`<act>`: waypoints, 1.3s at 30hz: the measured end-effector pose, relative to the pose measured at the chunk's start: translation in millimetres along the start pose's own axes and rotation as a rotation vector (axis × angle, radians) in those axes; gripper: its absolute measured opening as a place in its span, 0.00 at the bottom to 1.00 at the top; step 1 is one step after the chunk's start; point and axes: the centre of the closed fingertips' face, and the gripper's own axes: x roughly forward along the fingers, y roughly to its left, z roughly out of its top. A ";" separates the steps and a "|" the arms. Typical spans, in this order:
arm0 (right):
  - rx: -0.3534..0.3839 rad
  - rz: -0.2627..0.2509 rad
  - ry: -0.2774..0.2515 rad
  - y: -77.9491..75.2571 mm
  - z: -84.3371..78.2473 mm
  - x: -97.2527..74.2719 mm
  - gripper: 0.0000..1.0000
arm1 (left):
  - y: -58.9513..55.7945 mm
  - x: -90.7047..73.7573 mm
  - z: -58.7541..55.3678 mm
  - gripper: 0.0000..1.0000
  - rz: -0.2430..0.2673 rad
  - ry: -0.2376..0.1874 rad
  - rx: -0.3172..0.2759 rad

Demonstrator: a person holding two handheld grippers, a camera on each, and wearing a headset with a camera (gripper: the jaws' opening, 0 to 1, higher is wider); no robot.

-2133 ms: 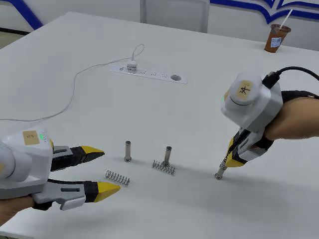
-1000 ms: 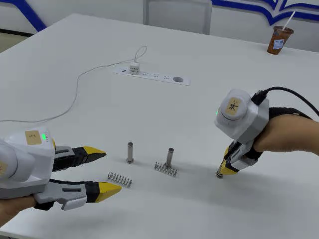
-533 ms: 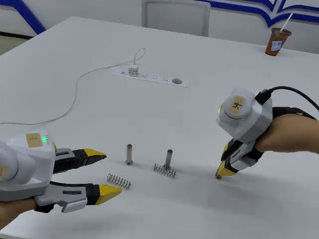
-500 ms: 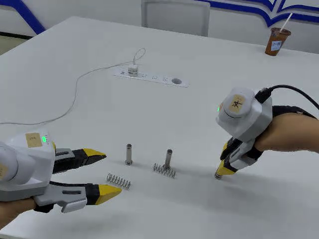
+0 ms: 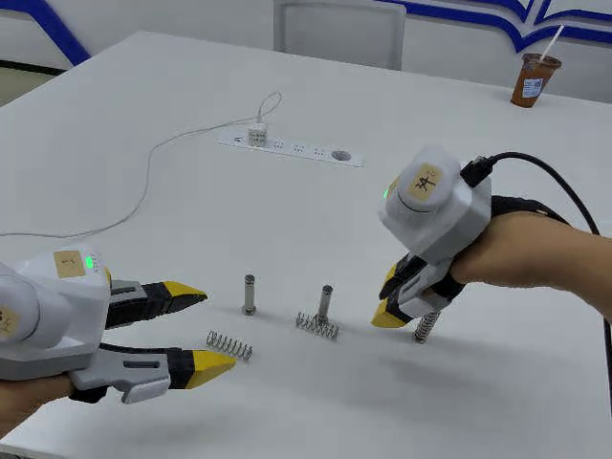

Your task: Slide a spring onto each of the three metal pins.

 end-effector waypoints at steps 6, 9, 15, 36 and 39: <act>0.013 0.015 -0.023 8.0 10.0 14.8 0.20 | -0.6 0.2 -1.6 0.50 -0.002 0.002 -0.001; 0.017 0.015 -0.030 9.6 13.9 22.3 0.19 | -0.4 0.5 -1.5 0.50 -0.002 0.002 -0.001; 0.038 0.015 -0.046 10.7 18.7 35.8 0.18 | -0.4 0.3 -1.3 0.50 -0.003 0.000 -0.003; 0.059 0.021 -0.045 11.8 13.3 52.5 0.12 | -3.7 1.9 -3.2 0.48 -0.013 0.011 -0.005; 0.055 0.025 -0.035 13.4 11.0 51.2 0.11 | -5.3 1.8 -4.0 0.47 -0.019 0.017 -0.003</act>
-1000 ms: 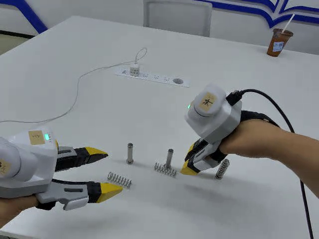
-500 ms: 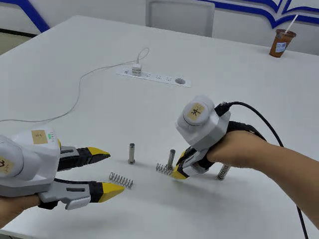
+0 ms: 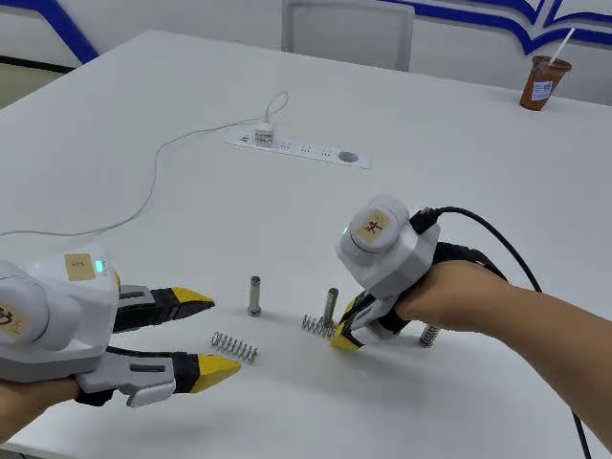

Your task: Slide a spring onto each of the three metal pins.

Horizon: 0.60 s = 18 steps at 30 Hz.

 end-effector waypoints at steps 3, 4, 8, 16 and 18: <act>-0.015 0.002 0.011 2.9 -3.7 -2.2 0.11 | -2.3 0.5 -0.3 0.46 -0.007 0.003 0.001; -0.017 0.005 0.013 4.9 -4.9 -3.7 0.11 | -3.9 1.0 -0.6 0.45 -0.012 0.006 0.002; -0.032 0.019 0.025 11.7 -10.5 -7.4 0.11 | -10.4 3.2 -1.8 0.44 -0.033 0.015 0.007; -0.088 0.034 0.031 27.9 -13.9 -26.1 0.11 | -27.3 11.1 0.3 0.40 -0.110 0.040 0.041; -0.093 0.039 0.026 31.5 -12.2 -30.6 0.11 | -30.3 13.4 2.1 0.39 -0.124 0.043 0.051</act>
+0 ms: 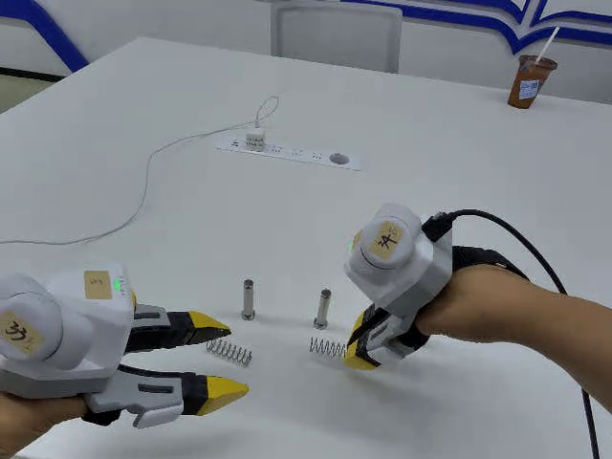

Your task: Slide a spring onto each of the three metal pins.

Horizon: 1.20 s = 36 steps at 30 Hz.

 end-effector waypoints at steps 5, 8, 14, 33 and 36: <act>-0.033 0.009 -0.004 12.2 6.5 -10.0 0.11 | -5.4 8.4 8.1 0.38 -0.038 0.007 0.034; -0.057 0.012 -0.006 18.5 12.2 -15.0 0.11 | -6.4 13.7 14.6 0.38 -0.058 0.005 0.055; -0.083 0.015 -0.029 25.4 24.8 -21.3 0.11 | -3.9 20.3 21.8 0.36 -0.078 0.004 0.086; -0.153 0.017 -0.063 37.6 48.0 -28.6 0.11 | -9.7 31.5 34.1 0.21 -0.123 -0.013 0.147; -0.159 0.017 -0.064 38.1 48.8 -29.0 0.11 | -11.3 32.8 35.3 0.16 -0.129 -0.015 0.158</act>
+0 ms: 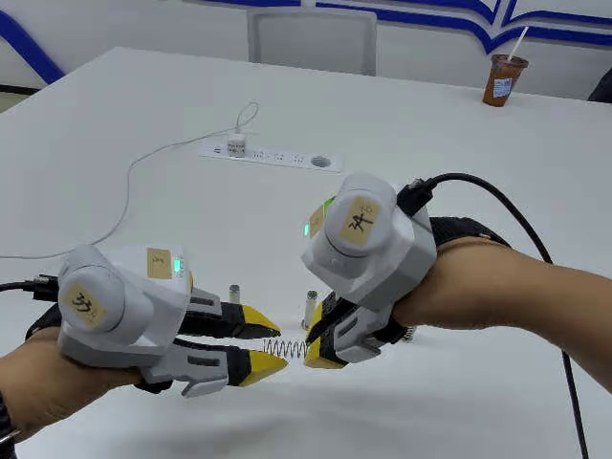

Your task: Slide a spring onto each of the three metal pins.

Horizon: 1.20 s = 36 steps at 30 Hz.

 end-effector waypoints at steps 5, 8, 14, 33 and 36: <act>-0.011 -0.001 0.001 0.8 -0.1 -1.5 0.11 | -1.9 2.0 -0.2 0.15 -0.011 0.006 0.009; -0.016 0.001 0.000 1.3 -0.9 -2.2 0.11 | -3.3 2.7 -1.5 0.13 -0.019 0.015 0.014; -0.020 0.003 -0.005 1.8 -1.8 -2.0 0.12 | -5.1 3.3 -1.0 0.11 -0.029 0.014 0.015; -0.026 0.015 -0.011 5.2 -5.1 -2.1 0.12 | -12.8 3.4 4.9 0.11 -0.046 -0.007 -0.006; -0.027 0.008 -0.031 4.9 1.8 -7.7 0.12 | -12.4 3.6 3.7 0.11 -0.045 0.000 -0.005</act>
